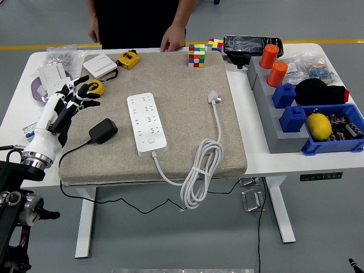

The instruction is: Pick up the plug,place it near the board,insert it into the board,press the button

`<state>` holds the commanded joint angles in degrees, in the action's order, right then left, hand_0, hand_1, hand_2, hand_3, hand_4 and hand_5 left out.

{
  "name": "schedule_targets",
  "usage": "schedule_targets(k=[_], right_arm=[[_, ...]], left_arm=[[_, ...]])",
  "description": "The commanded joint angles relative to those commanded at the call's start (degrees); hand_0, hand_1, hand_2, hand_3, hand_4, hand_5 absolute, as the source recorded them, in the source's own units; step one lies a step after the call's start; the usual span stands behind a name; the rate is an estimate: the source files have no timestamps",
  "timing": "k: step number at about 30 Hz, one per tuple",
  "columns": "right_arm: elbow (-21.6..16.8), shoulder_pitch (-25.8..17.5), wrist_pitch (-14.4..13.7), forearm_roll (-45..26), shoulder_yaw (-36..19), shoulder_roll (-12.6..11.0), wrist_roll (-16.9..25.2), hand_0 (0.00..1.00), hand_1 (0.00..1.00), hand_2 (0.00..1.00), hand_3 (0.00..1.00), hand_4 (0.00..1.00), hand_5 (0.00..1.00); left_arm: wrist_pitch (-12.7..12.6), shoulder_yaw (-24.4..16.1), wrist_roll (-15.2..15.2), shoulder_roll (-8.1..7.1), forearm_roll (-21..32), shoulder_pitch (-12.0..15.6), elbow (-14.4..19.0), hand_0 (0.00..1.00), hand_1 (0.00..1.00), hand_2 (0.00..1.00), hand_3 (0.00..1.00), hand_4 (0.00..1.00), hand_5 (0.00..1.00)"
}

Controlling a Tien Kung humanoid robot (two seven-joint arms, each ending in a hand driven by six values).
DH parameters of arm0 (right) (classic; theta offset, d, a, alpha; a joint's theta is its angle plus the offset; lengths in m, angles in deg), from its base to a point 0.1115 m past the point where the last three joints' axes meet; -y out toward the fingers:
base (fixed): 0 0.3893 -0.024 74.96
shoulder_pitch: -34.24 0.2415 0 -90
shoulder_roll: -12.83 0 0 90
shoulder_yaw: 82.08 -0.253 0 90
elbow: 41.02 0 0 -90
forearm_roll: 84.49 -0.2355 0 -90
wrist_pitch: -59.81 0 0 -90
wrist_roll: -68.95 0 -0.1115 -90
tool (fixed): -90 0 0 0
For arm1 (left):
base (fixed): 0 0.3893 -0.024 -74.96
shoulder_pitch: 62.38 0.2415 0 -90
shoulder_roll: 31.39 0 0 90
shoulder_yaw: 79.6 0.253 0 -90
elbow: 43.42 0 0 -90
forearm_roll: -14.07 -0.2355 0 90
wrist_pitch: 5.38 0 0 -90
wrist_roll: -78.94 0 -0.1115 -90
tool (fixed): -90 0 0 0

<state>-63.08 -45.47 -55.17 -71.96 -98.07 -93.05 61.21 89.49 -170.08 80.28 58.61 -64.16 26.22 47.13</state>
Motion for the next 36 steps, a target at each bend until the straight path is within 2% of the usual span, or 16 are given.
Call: schedule_targets(k=[10,11,16,17,22,23,28,29,34,35,36], right_arm=[[0.08,-0.56,0.08,-0.02,-0.06,0.23,-0.07,0.839,0.765,0.756,0.786,0.998,0.998],[0.08,-0.60,0.08,0.00,-0.14,0.24,-0.06,0.840,0.765,0.756,0.785,0.998,0.998],[0.07,-0.87,0.09,0.07,-0.43,0.32,-0.08,0.840,0.765,0.756,0.785,0.998,0.998],[0.08,-0.91,0.09,0.04,-0.44,0.33,-0.08,0.840,0.765,0.756,0.785,0.998,0.998],[0.09,-0.92,0.09,0.01,-0.65,0.33,-0.08,0.840,0.765,0.756,0.785,0.998,0.998],[0.08,-0.94,0.09,0.04,-0.70,0.34,-0.08,0.839,0.765,0.756,0.785,0.998,0.998],[0.09,-1.00,0.09,0.04,-0.91,0.42,-0.08,0.839,0.765,0.756,0.785,0.998,0.998],[0.11,-1.01,0.09,0.05,-0.95,0.44,-0.08,0.840,0.765,0.756,0.785,0.998,0.998],[0.12,-1.02,0.07,0.13,-1.14,0.53,-0.09,0.840,0.765,0.756,0.785,0.998,0.998],[0.12,-1.03,0.07,0.13,-1.16,0.54,-0.09,0.840,0.765,0.756,0.785,0.998,0.998],[0.12,-1.04,0.08,0.14,-1.19,0.55,-0.09,0.840,0.765,0.756,0.785,0.998,0.998]], left_arm=[[0.06,-0.13,-0.06,0.00,0.14,0.04,0.00,0.464,0.294,0.358,0.856,0.998,0.708],[0.12,-0.12,-0.07,0.00,0.14,0.05,0.00,0.514,0.527,0.573,0.844,0.993,0.697],[0.34,-0.20,-0.17,0.00,0.17,0.20,0.03,0.514,0.527,0.573,0.844,0.993,0.697],[0.30,-0.24,-0.20,0.00,0.17,0.22,0.04,0.549,0.638,0.689,0.840,0.980,0.673],[0.43,-0.56,-0.33,0.00,0.20,0.16,0.03,0.549,0.638,0.689,0.840,0.980,0.673],[0.44,-0.60,-0.34,0.00,0.20,0.15,0.02,0.668,0.747,0.758,0.839,0.969,0.656],[0.42,-0.61,-0.46,0.00,0.17,0.18,-0.05,0.668,0.747,0.758,0.839,0.969,0.656],[0.42,-0.62,-0.48,0.00,0.16,0.18,-0.06,0.749,0.812,0.794,0.839,0.967,0.657],[0.39,-0.64,-0.57,0.00,-0.15,0.17,-0.09,0.749,0.812,0.794,0.839,0.967,0.657],[0.40,-0.64,-0.58,0.00,-0.19,0.17,-0.10,0.837,0.834,0.805,0.832,0.968,0.657],[0.40,-0.65,-0.59,0.00,-0.16,0.15,-0.11,0.837,0.834,0.805,0.832,0.968,0.657]])
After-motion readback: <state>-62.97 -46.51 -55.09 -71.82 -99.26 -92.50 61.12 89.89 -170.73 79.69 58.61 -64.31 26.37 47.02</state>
